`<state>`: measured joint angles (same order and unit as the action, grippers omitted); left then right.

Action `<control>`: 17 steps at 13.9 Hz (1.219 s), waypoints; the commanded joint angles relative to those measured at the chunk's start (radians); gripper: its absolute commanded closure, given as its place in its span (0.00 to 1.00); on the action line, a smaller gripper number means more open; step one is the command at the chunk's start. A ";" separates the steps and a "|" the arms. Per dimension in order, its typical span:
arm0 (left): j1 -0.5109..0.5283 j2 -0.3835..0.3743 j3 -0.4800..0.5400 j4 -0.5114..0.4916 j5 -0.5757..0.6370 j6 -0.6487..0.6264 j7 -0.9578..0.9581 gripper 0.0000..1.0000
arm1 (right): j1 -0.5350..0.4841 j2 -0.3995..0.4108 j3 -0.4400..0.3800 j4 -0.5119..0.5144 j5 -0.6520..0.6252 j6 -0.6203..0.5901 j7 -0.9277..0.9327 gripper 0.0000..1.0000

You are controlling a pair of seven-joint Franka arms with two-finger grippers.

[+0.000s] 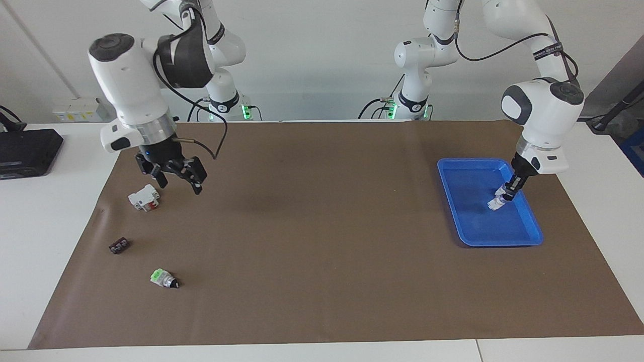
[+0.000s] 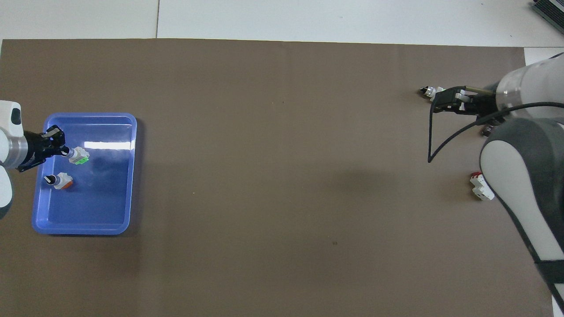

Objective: Turn and place switch with both arms
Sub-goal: 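Lower the switch into the blue tray while the right gripper withdraws, then open the left gripper and lift it away from the tray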

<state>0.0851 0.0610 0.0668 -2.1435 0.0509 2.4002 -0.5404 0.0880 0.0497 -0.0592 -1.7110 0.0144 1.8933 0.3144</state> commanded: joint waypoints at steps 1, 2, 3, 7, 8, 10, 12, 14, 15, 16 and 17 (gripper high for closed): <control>0.001 0.013 -0.001 -0.056 0.021 0.086 0.062 1.00 | -0.053 -0.057 0.016 0.005 -0.021 -0.101 -0.018 0.00; -0.002 0.016 -0.004 -0.058 0.021 0.085 0.085 1.00 | -0.086 -0.066 0.031 0.046 -0.024 -0.161 -0.018 0.00; -0.004 0.016 -0.004 -0.062 0.021 0.083 0.094 1.00 | -0.105 -0.067 0.030 0.101 -0.024 -0.225 -0.026 0.00; 0.008 0.040 -0.004 0.023 0.021 -0.001 0.189 0.66 | -0.165 -0.122 0.030 0.136 -0.021 -0.335 -0.138 0.00; 0.007 0.052 -0.004 0.066 0.021 -0.050 0.215 0.51 | -0.165 -0.138 0.029 0.096 -0.021 -0.332 -0.153 0.00; -0.002 0.075 -0.005 0.153 0.021 -0.126 0.229 0.42 | -0.165 -0.198 0.027 -0.028 -0.022 -0.239 -0.201 0.00; -0.017 0.101 -0.012 0.252 0.021 -0.221 0.229 0.41 | -0.160 -0.180 0.030 0.005 -0.022 -0.230 -0.199 0.00; -0.070 0.114 -0.012 0.362 0.020 -0.349 0.229 0.40 | -0.162 -0.177 0.029 0.014 -0.018 -0.252 -0.201 0.00; -0.088 0.121 -0.012 0.423 0.020 -0.422 0.229 0.40 | -0.162 -0.179 0.029 0.014 -0.013 -0.261 -0.201 0.00; -0.114 0.129 -0.012 0.491 0.015 -0.506 0.229 0.40 | -0.162 -0.179 0.029 0.014 -0.011 -0.261 -0.201 0.00; -0.135 0.141 -0.012 0.554 0.012 -0.588 0.229 0.40 | -0.162 -0.179 0.029 0.016 -0.010 -0.255 -0.201 0.00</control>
<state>-0.0048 0.1490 0.0447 -1.7464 0.0546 1.9667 -0.3164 -0.0615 -0.1086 -0.0397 -1.6772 0.0075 1.6335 0.1360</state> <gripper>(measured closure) 0.401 0.000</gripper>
